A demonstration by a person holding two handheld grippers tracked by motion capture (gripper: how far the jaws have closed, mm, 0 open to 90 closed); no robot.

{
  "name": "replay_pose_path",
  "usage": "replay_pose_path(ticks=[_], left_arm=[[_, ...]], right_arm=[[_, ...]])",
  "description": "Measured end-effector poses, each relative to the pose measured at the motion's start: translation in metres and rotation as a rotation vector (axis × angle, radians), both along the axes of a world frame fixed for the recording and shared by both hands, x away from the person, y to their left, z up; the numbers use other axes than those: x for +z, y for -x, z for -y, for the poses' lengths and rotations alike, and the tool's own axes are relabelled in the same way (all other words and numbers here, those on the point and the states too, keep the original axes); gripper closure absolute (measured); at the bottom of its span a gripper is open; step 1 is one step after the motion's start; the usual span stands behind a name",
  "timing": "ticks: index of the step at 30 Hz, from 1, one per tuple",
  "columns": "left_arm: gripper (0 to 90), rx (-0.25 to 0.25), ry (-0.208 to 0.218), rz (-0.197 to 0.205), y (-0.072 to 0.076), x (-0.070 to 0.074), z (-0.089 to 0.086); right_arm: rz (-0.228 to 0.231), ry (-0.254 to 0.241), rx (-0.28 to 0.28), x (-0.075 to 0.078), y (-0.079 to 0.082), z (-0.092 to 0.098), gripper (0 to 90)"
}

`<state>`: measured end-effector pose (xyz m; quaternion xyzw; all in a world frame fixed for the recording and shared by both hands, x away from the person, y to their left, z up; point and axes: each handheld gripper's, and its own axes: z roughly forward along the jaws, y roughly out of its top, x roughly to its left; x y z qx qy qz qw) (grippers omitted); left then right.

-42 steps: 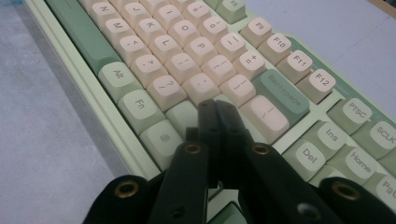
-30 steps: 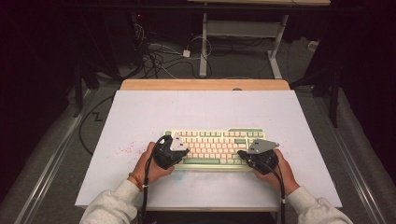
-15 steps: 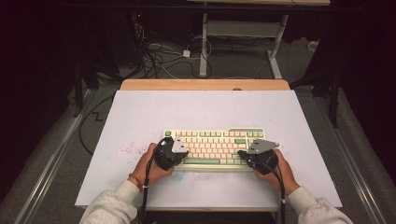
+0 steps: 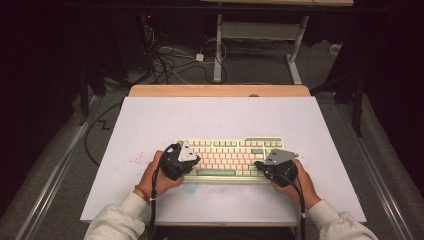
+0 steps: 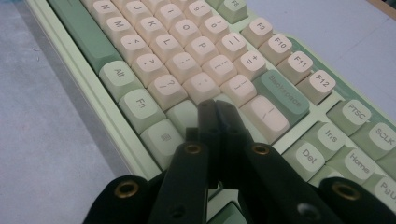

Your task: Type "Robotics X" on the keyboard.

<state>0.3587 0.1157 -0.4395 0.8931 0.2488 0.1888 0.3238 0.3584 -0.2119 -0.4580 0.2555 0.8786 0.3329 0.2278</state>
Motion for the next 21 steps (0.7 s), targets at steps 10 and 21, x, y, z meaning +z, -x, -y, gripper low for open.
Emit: replay_pose_path(ticks=[10,21], left_arm=[[73.0,0.012,-0.008,0.046,0.001,0.0,-0.001],[52.4,0.063,-0.012,0.108,0.002,0.002,-0.003]], right_arm=[[0.016,-0.015,-0.003,0.006,0.002,0.002,90.0],[0.075,-0.077,-0.017,0.022,0.006,0.006,88.1]])
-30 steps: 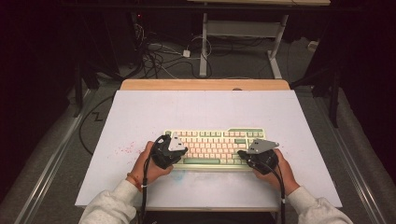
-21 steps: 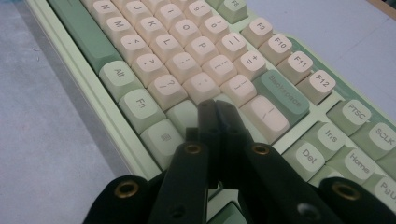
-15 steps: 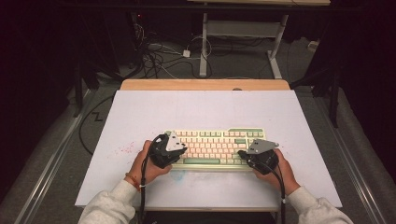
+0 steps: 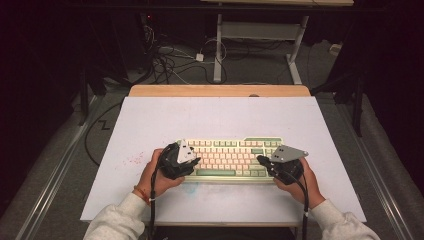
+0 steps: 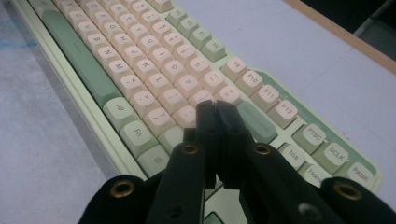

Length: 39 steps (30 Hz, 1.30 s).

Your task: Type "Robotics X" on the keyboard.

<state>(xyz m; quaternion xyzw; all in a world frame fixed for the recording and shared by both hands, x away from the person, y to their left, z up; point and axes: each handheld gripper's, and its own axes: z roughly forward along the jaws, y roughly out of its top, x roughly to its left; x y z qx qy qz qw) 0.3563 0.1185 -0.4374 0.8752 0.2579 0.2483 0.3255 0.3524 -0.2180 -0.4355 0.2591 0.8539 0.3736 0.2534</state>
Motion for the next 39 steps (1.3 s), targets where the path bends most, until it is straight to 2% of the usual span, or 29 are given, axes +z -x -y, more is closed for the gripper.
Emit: replay_pose_path(ticks=[4,7,17,24,29,39], left_arm=[[47.9,0.011,0.002,0.016,0.0004,0.0005,-0.0003],[44.2,0.015,0.006,0.022,0.0009,0.0007,-0.0003],[25.4,0.03,0.02,0.033,0.0014,-0.0007,0.0002],[17.4,0.023,0.037,0.04,0.0024,-0.0014,0.0011],[16.4,0.023,0.025,0.06,0.0039,-0.0024,0.0024],[17.0,0.009,-0.002,0.079,0.0057,-0.0031,0.0055]], right_arm=[[0.007,-0.009,-0.01,0.0018,0.0001,0.0012,84.2],[0.018,-0.014,-0.019,0.0029,-0.0001,0.0022,77.5],[0.034,-0.031,-0.063,0.0028,-0.0024,0.0032,42.0],[0.05,-0.044,-0.09,0.0011,-0.0035,0.0024,25.0],[0.054,-0.037,-0.109,0.0002,-0.0042,0.0009,20.1],[0.097,-0.028,-0.131,0.0013,-0.0011,-0.0023,19.8]])
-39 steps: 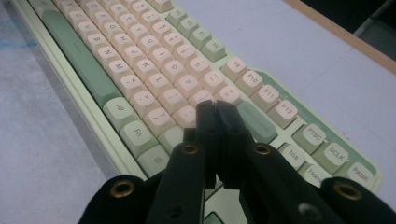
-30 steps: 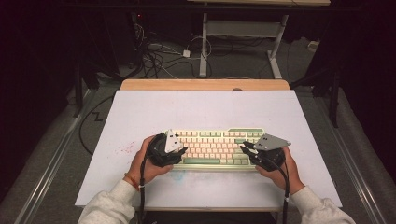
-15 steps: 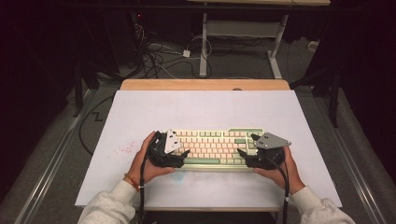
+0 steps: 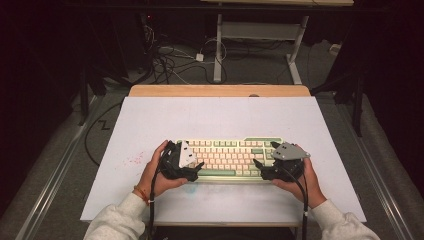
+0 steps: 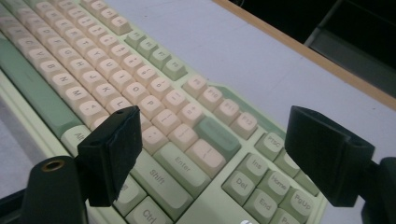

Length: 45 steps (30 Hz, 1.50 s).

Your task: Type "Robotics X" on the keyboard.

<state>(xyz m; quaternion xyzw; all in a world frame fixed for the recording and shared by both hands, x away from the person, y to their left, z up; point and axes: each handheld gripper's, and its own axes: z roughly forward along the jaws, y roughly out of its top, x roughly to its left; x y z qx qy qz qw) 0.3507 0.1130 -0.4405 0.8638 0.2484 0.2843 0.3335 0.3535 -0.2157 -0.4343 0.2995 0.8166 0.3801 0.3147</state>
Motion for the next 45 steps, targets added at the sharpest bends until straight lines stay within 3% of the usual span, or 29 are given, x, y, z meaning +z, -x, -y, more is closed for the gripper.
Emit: replay_pose_path(ticks=[23,45], left_arm=[[17.0,-0.02,-0.025,0.029,0.01,0.008,-0.002],[17.0,-0.004,-0.036,0.048,0.02,0.007,-0.02]], right_arm=[[0.037,0.006,-0.002,0.009,0.014,0.001,21.6],[0.054,0.035,-0.003,0.011,0.024,0.008,21.5]])
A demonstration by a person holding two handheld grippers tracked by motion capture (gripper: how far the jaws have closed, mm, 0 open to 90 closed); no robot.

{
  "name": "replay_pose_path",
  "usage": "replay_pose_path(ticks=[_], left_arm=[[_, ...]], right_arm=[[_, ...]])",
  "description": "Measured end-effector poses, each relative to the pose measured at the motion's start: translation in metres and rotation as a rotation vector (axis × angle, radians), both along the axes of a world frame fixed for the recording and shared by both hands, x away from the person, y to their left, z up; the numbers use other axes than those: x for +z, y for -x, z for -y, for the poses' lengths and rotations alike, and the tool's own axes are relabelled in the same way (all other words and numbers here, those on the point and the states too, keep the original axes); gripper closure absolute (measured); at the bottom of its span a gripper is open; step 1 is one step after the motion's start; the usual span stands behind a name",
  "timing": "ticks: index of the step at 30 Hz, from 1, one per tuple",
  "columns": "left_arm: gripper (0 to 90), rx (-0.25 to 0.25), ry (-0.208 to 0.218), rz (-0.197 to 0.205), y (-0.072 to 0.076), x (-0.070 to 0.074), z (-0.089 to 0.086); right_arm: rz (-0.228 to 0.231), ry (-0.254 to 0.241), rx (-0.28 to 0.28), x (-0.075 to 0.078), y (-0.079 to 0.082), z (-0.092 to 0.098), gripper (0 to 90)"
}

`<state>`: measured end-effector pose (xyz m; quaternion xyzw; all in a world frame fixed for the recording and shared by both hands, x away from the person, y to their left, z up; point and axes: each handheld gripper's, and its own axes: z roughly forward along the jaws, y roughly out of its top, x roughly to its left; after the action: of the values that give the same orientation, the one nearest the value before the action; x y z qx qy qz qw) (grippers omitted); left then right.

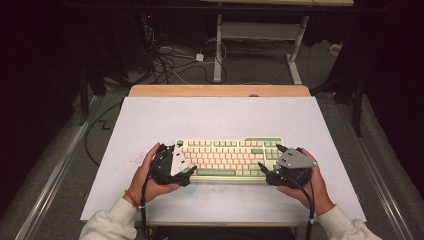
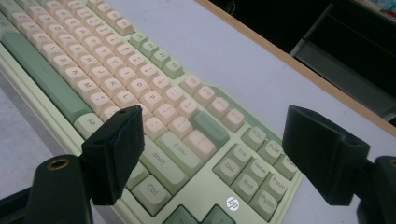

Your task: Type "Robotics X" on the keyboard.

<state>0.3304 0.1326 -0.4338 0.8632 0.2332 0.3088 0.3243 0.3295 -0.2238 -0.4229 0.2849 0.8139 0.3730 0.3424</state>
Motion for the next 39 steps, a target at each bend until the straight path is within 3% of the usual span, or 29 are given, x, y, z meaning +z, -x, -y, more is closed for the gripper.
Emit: replay_pose_path(ticks=[11,24,28,39], left_arm=[[16.9,-0.001,-0.017,0.004,0.005,0.0,-0.006],[16.8,-0.01,-0.003,0.009,0.013,-0.001,-0.017],[16.8,-0.009,-0.013,-0.012,0.014,-0.003,-0.02],[16.4,0.03,-0.016,-0.018,0.016,-0.011,-0.035]], right_arm=[[0.004,0.002,-0.01,0.002,0.004,0.007,21.5],[0.011,0.001,-0.032,0.004,0.009,0.018,21.5],[0.013,0.004,-0.039,0.004,0.011,0.021,21.5],[0.008,0.007,-0.054,0.002,0.013,0.033,21.5]])
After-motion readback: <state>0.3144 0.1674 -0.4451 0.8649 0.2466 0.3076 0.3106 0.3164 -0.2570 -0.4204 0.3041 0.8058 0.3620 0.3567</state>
